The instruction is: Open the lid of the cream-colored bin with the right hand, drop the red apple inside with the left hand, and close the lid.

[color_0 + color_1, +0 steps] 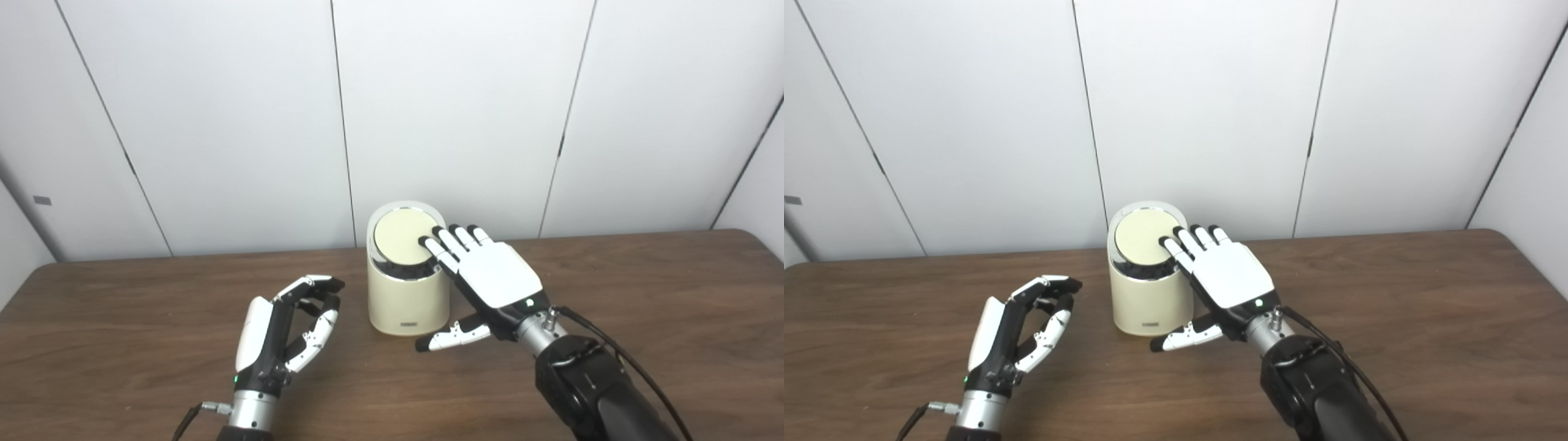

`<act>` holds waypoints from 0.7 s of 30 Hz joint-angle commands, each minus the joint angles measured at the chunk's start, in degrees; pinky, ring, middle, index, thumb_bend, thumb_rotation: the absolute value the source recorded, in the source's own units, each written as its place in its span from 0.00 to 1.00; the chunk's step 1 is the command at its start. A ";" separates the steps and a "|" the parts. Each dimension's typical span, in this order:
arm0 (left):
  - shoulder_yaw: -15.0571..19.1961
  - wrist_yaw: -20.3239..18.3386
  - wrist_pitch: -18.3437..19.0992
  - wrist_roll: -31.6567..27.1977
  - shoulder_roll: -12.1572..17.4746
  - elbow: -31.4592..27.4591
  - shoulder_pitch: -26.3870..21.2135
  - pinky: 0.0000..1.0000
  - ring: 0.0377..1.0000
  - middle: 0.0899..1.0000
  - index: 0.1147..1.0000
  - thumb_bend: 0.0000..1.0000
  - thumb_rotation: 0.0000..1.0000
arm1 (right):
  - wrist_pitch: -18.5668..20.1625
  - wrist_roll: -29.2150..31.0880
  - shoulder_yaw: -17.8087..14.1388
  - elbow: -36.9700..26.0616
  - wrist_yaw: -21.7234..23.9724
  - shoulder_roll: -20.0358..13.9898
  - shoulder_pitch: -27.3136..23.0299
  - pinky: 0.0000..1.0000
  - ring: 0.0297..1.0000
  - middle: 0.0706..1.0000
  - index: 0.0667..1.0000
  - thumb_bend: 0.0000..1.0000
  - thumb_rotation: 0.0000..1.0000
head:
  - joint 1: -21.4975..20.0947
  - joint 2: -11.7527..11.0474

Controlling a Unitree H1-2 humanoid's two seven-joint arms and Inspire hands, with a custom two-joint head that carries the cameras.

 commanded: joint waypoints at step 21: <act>-0.22 1.40 -1.67 0.16 -0.06 -1.27 -2.37 0.53 0.63 0.64 0.62 0.29 0.64 | -3.44 0.24 3.21 0.90 0.10 -3.89 -2.70 1.00 1.00 1.00 0.86 0.93 0.84 | 0.16 -0.16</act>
